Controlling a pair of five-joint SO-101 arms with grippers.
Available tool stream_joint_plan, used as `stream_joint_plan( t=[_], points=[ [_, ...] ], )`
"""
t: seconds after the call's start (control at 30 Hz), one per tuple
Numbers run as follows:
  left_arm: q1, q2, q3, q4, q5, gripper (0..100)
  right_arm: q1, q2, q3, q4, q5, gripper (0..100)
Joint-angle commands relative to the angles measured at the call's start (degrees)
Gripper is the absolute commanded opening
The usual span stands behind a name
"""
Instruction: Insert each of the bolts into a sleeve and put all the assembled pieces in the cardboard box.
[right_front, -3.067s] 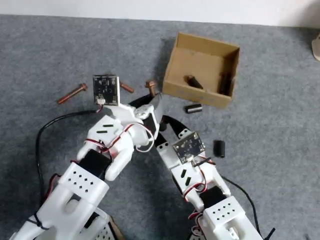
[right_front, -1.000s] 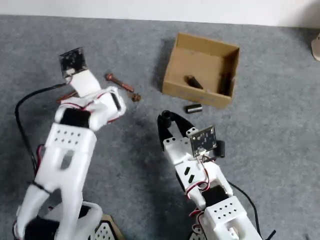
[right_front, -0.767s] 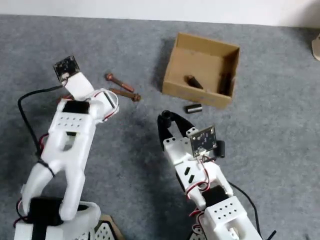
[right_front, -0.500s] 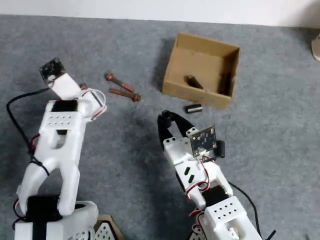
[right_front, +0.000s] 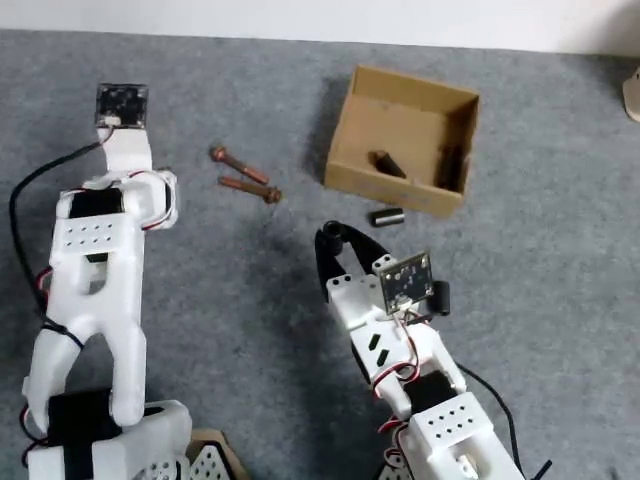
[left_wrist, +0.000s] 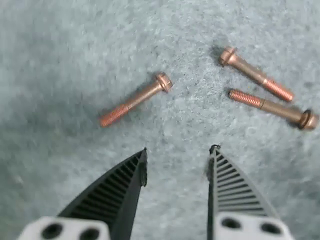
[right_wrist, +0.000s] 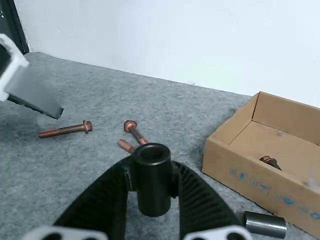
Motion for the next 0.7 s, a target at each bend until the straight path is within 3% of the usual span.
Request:
stream_joint_plan(
  t=[0.0,0.13,0.43,0.67],
  points=[
    [-0.7,2.9,-5.3,-2.3,-9.5,19,-0.6,-0.5,3.0,-1.3,-0.5,0.5],
    [-1.2,12.6,-14.3,1.6,-14.9,11,-0.6,-0.5,3.0,-1.3,-0.5,0.5],
    [-1.2,35.8,-46.4,20.1,-26.1,14,-0.6,-0.5,3.0,-1.3,-0.6,0.5],
    [-2.9,53.7,-70.2,30.9,-27.1,14,-0.6,-0.5,3.0,-1.3,-0.6,0.5]
  ],
)
